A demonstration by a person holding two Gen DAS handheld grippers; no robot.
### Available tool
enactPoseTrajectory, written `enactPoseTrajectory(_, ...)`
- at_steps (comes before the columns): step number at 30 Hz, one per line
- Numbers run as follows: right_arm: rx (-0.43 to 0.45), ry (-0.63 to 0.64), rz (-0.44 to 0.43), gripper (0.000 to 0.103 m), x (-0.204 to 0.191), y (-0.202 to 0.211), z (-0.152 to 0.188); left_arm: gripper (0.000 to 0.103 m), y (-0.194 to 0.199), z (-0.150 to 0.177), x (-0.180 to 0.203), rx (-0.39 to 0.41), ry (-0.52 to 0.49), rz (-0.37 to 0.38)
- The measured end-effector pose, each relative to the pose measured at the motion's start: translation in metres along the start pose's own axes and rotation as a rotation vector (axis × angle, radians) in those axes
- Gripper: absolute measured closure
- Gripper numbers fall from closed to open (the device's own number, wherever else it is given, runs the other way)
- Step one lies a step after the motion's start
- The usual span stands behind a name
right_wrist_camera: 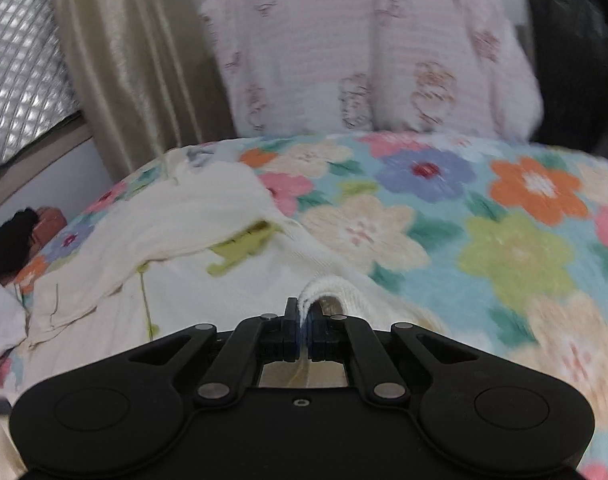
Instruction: Fold clothes
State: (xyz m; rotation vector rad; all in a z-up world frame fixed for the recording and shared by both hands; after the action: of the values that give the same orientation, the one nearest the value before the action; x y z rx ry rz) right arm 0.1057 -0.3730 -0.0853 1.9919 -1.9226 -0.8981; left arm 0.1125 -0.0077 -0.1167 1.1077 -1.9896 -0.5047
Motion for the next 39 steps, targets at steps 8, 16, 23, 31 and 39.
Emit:
enactPoseTrajectory(8, -0.009, 0.186, -0.045, 0.097, -0.051, -0.074, -0.097, 0.099, -0.008, -0.077, -0.071, 0.105, 0.094, -0.023)
enactPoseTrajectory(16, 0.092, 0.303, -0.100, 0.097, -0.143, -0.165, -0.223, 0.098, 0.017, -0.188, -0.139, 0.360, 0.165, -0.146)
enactPoseTrajectory(23, 0.016, 0.100, -0.033, 0.047, -0.122, -0.218, -0.185, 0.088, -0.048, -0.180, -0.237, 0.239, 0.487, -0.263)
enactPoseTrajectory(31, -0.092, -0.010, -0.092, 0.046, -0.052, -0.164, -0.044, 0.061, -0.044, -0.119, -0.179, 0.088, 0.346, -0.321)
enactPoseTrajectory(39, -0.077, -0.266, -0.218, 0.043, -0.010, -0.161, 0.004, 0.051, -0.018, -0.032, -0.162, 0.029, 0.451, -0.360)
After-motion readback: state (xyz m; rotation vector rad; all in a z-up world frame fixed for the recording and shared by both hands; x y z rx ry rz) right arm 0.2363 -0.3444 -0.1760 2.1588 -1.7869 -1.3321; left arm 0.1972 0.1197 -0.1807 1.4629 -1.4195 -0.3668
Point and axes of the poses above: each gripper's, at about its wrist camera, not at the fingertips, and y roughly against the way its jaws point, x to its right, z to its underside, the point moved 7 cm from there along -y, roughly the way its jaws point, and after that the axes turned 8 degrees about -z, right-handed, at the moved point
